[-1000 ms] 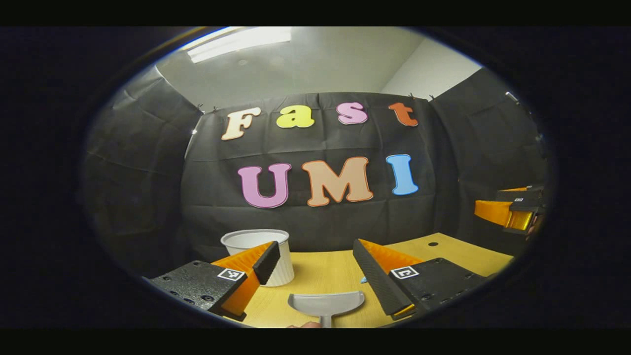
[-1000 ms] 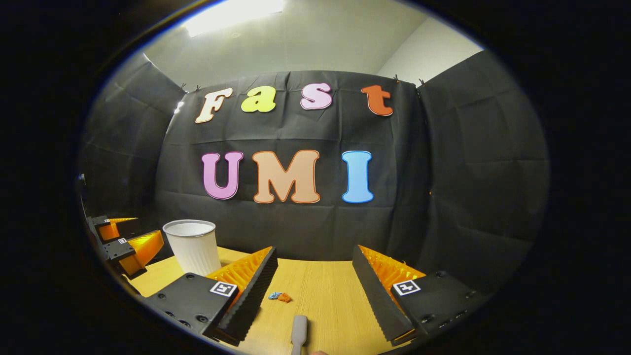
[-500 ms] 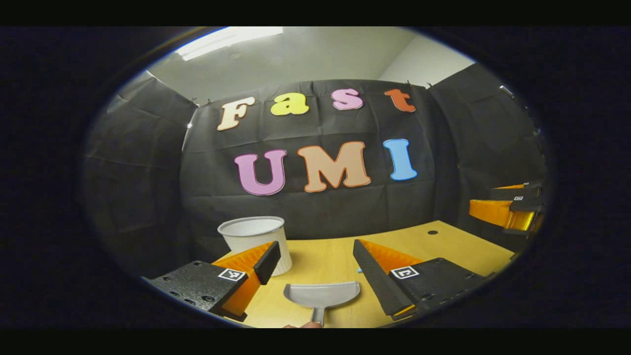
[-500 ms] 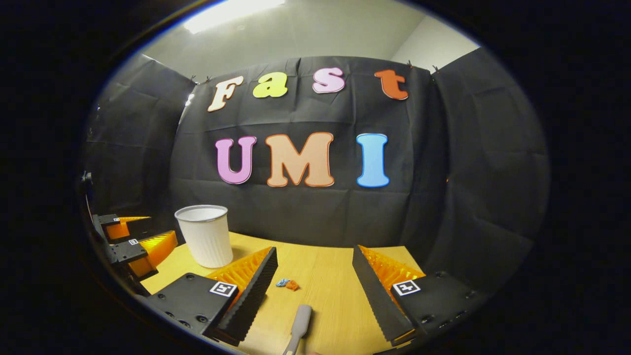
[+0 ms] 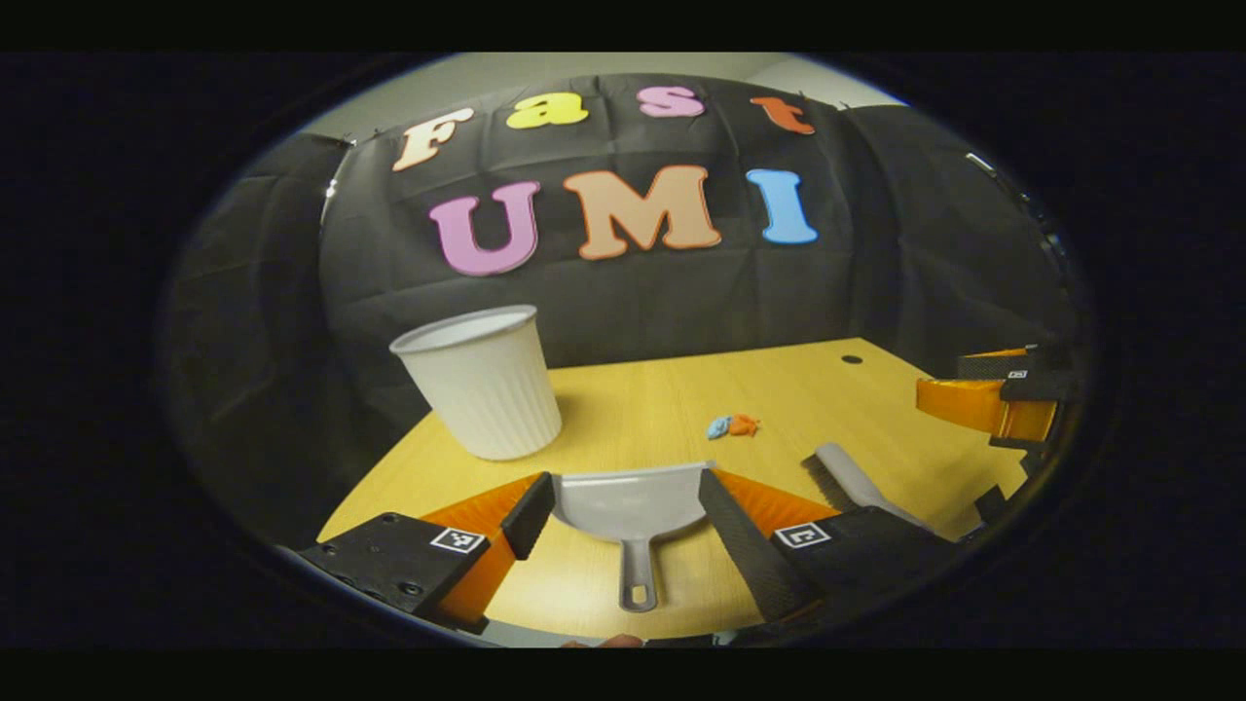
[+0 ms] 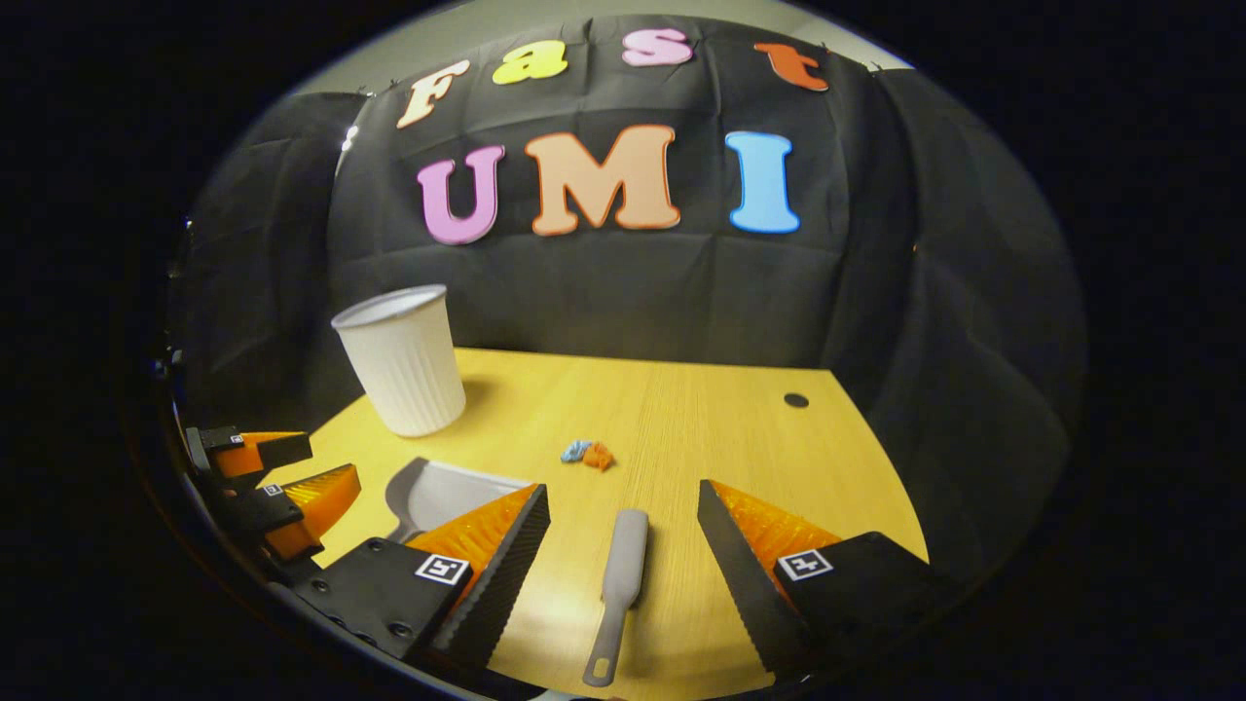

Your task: Pick up the small broom and dustpan from the desktop, sweep the trash into the dustpan with the broom, and then empty the trash into the garbage bin.

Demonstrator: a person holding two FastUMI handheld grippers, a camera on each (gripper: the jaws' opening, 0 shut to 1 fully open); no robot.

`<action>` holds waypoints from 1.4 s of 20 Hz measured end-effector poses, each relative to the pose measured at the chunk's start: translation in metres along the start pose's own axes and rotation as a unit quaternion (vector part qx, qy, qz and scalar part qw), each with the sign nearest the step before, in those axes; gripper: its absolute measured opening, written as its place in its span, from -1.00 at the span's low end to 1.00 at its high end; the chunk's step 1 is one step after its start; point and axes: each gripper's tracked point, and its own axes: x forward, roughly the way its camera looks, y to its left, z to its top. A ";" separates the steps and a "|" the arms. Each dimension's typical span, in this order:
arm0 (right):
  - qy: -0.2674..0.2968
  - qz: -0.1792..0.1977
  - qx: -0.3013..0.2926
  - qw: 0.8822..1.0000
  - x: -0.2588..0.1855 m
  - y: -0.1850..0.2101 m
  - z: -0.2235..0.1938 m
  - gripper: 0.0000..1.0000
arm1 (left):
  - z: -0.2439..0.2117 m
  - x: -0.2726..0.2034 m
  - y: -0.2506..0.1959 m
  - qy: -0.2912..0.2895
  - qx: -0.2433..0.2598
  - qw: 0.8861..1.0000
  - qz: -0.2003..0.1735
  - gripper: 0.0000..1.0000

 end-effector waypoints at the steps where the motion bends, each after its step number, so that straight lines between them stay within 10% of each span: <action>1: 0.017 0.001 -0.005 1.000 0.005 0.002 -0.010 0.98 | -0.013 0.005 0.002 0.020 -0.002 1.000 0.001 0.85; 14: 0.227 0.005 -0.062 0.972 0.056 0.008 -0.118 0.98 | -0.117 0.067 -0.017 0.202 0.003 0.979 -0.030 0.96; 19: 0.297 0.011 -0.076 0.952 0.072 0.011 -0.140 0.63 | -0.137 0.073 -0.016 0.257 0.007 0.966 -0.039 0.84; 22: 0.310 -0.003 -0.075 0.948 0.075 0.008 -0.143 0.11 | -0.138 0.079 -0.015 0.258 0.014 0.965 -0.041 0.46; 25: 0.320 0.004 -0.063 0.945 0.073 0.009 -0.141 -0.44 | -0.135 0.078 -0.008 0.254 0.011 0.966 -0.042 -0.31; 28: 0.322 0.008 -0.056 0.945 0.074 0.011 -0.141 -0.56 | -0.134 0.080 -0.006 0.253 0.009 0.966 -0.057 -0.41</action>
